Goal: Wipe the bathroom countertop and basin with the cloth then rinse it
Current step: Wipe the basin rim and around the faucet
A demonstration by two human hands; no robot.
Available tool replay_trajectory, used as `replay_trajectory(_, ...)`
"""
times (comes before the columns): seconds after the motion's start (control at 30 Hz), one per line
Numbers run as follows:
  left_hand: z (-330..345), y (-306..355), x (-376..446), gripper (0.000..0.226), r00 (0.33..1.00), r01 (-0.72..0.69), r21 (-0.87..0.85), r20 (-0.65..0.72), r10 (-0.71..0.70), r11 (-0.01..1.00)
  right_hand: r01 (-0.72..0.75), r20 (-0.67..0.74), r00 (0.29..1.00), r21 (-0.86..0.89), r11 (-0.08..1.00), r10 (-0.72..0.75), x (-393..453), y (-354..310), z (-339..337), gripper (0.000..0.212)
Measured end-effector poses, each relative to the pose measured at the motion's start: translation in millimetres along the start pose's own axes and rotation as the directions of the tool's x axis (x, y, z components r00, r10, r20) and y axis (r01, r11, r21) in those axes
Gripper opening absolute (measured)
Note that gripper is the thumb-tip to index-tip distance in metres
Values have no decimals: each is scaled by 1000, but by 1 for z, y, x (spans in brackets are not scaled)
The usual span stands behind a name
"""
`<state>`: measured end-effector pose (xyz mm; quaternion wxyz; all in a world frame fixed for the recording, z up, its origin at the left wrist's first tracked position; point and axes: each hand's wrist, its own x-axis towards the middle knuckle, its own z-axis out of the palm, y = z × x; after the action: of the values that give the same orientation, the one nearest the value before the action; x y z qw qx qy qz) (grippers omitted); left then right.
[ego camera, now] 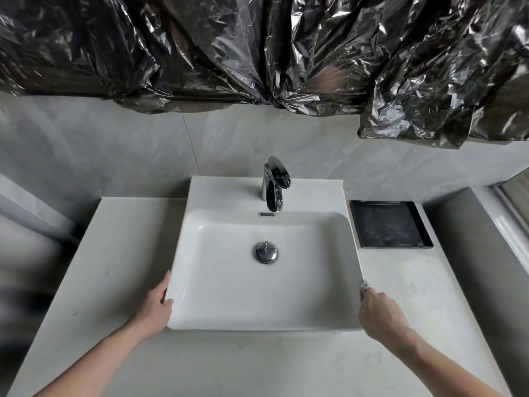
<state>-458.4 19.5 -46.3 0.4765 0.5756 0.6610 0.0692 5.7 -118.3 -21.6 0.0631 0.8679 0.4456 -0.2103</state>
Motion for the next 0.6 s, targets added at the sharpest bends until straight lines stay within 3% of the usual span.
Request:
replay_trajectory(0.1,3,3,-2,75,1000,-14,23,-20,14,1000,43,-6,999,66,997,-43,-34,13,17,42)
replay_trajectory(0.2,6,8,-4,72,997,11,70,-80,-5,997,155,-111,985,238,959,-132,-70,16,42,49)
replay_trajectory(0.33,4,4,-2,73,998,18,70,-60,-14,997,168,-238,966,303,938,-96,-88,11,79,65)
replay_trajectory(0.4,3,5,-3,74,998,28,66,-53,-25,997,257,-323,934,306,917,-153,-92,2,83,69)
replay_trajectory(0.5,3,10,-8,74,997,31,76,-68,-26,997,445,-399,859,273,853,-321,-101,-35,95,70)
replay_trajectory(0.6,2,13,-12,75,998,23,78,-63,-18,997,509,-335,854,383,770,-398,-114,-99,100,65)
